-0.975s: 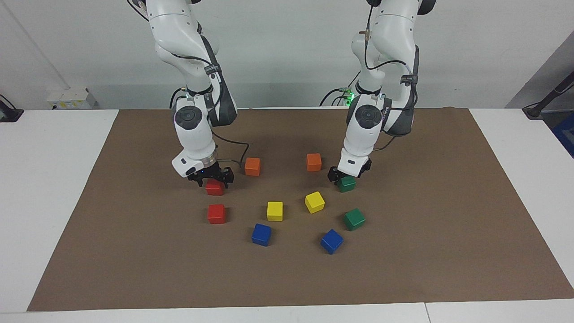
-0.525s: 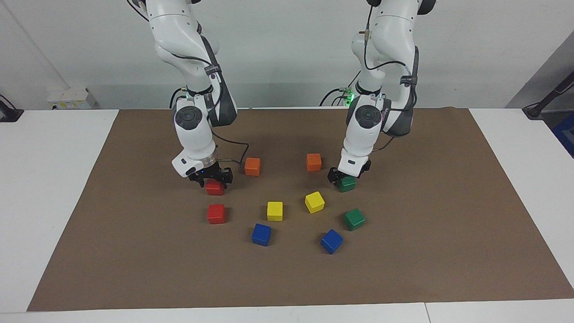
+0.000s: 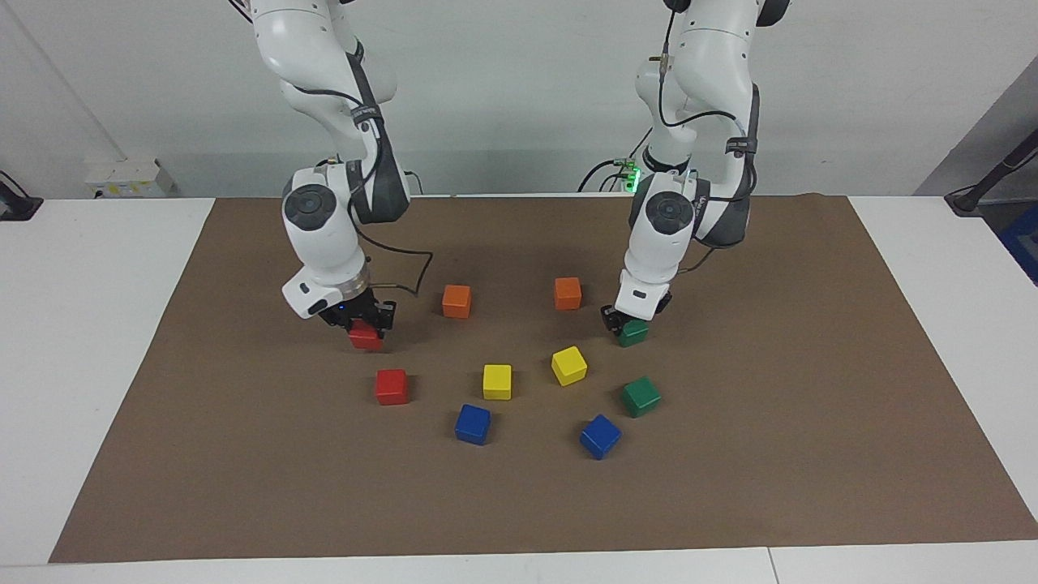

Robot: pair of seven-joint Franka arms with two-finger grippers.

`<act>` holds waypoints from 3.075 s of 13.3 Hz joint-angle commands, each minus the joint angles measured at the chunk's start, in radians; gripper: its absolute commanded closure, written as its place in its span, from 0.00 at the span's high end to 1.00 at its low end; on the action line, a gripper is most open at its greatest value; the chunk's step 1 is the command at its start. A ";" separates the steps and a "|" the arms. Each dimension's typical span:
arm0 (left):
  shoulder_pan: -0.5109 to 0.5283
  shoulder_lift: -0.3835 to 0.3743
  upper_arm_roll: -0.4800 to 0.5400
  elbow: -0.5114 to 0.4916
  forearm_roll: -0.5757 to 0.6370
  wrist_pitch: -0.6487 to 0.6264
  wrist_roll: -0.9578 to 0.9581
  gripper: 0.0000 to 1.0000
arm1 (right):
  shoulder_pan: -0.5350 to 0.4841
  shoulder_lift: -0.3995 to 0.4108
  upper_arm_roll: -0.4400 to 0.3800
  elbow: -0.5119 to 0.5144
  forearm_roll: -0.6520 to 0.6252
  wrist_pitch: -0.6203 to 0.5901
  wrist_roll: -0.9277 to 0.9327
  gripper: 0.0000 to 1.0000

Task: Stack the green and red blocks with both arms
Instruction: 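Set green aside with the left gripper while the right gripper sets red aside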

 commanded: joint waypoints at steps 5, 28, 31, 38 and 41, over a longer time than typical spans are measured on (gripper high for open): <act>0.287 -0.062 -0.002 0.037 -0.001 -0.119 0.521 0.00 | -0.223 -0.012 0.004 0.000 0.014 0.014 -0.399 0.00; 0.438 0.027 0.001 0.043 -0.002 0.003 0.640 0.00 | -0.249 0.074 0.006 -0.046 0.017 0.166 -0.419 1.00; 0.440 0.027 0.001 0.043 -0.002 0.012 0.646 1.00 | -0.241 0.070 0.007 0.012 0.017 0.131 -0.416 1.00; 0.366 0.052 0.000 0.224 -0.066 -0.102 0.493 1.00 | -0.110 0.137 0.012 0.455 0.014 -0.306 -0.197 1.00; 0.270 0.111 0.004 0.351 -0.076 -0.145 0.274 1.00 | -0.033 0.160 0.012 0.494 -0.003 -0.304 -0.116 1.00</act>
